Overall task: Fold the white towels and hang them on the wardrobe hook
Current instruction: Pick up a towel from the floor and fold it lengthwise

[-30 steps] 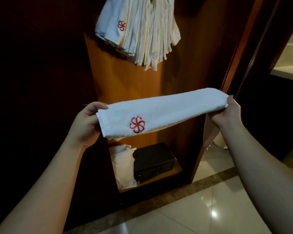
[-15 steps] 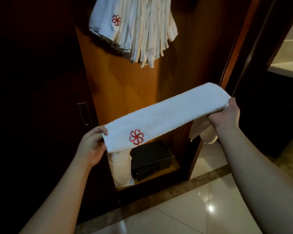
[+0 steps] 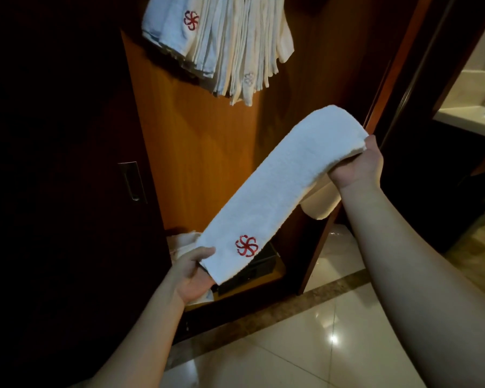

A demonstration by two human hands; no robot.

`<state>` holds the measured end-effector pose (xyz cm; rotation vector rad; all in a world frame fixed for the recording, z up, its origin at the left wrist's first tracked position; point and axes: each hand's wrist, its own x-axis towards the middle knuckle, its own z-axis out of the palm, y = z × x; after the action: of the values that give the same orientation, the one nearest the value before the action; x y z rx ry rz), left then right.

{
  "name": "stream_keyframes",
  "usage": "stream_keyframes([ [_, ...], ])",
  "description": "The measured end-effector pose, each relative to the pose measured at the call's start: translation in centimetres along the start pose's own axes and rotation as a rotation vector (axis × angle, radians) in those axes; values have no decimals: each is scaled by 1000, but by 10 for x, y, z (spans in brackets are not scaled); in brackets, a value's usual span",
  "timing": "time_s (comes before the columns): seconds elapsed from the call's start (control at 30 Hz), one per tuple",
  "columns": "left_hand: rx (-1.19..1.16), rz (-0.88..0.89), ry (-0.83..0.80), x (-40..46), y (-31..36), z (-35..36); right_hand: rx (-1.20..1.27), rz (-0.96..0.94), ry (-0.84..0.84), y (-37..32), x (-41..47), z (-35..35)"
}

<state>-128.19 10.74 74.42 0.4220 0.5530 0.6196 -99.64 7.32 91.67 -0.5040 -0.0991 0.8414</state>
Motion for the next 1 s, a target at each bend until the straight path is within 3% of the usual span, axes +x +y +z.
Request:
stream_keyframes([
  [0.17,-186,105,-259,-2,-1,-15,-41,11,-22,-4,-2,2],
  [0.3,-235,213,40,0,-4,-10,8,19,8,-2,-11,15],
  [0.43,-117,151,312,18,-8,-2,75,22,17,1,-32,43],
  [0.63,294,26,313,30,-2,31,34,74,-154,13,-37,91],
  [0.73,493,168,489,31,6,53,-35,83,-244,20,-44,113],
  [0.8,528,373,400,19,12,81,-52,78,-294,25,-45,122],
  [0.87,467,505,124,-2,14,114,-76,75,-347,32,-47,131],
  [0.93,542,572,-106,-16,18,145,-89,86,-410,39,-52,144],
  [1.0,679,612,-227,-14,23,170,-118,90,-418,45,-56,156],
])
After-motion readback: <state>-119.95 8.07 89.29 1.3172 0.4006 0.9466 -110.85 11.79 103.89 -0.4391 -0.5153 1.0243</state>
